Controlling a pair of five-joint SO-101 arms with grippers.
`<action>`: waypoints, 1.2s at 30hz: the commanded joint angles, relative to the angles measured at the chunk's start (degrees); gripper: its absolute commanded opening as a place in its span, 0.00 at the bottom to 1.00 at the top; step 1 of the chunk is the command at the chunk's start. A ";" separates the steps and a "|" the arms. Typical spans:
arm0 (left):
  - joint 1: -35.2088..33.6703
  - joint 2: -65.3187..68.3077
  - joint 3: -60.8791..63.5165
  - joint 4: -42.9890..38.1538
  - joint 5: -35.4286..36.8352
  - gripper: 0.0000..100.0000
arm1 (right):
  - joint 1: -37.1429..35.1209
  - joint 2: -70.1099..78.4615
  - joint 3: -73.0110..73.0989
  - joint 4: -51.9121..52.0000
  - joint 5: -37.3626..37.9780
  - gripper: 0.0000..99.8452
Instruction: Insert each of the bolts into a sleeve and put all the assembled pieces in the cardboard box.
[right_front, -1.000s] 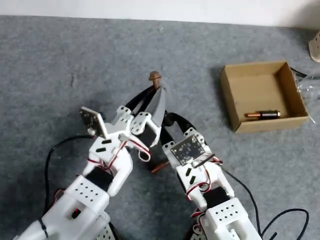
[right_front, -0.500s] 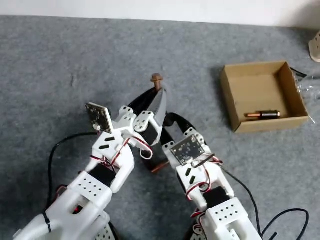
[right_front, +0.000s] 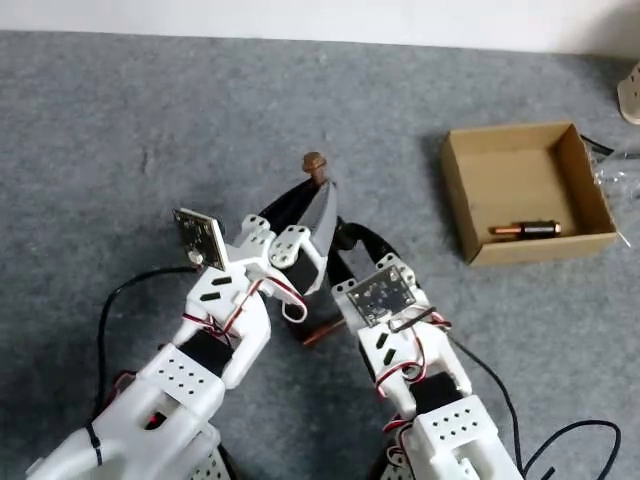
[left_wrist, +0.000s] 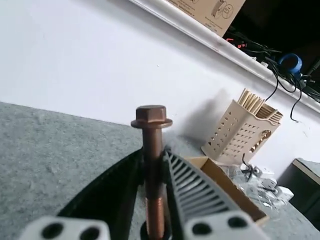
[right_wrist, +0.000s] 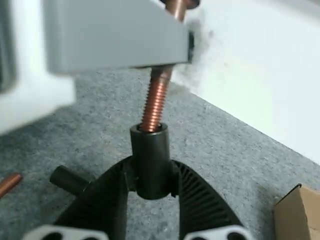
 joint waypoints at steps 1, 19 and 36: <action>0.84 -0.22 0.75 -1.23 0.18 0.01 | 1.80 -0.92 6.99 -0.22 0.09 0.00; 1.71 -0.31 4.00 -0.97 -0.18 0.01 | 3.38 -0.92 6.99 -0.22 0.09 0.00; 1.54 -0.22 3.38 1.23 0.09 0.17 | 3.38 -0.92 6.99 -0.22 0.35 0.00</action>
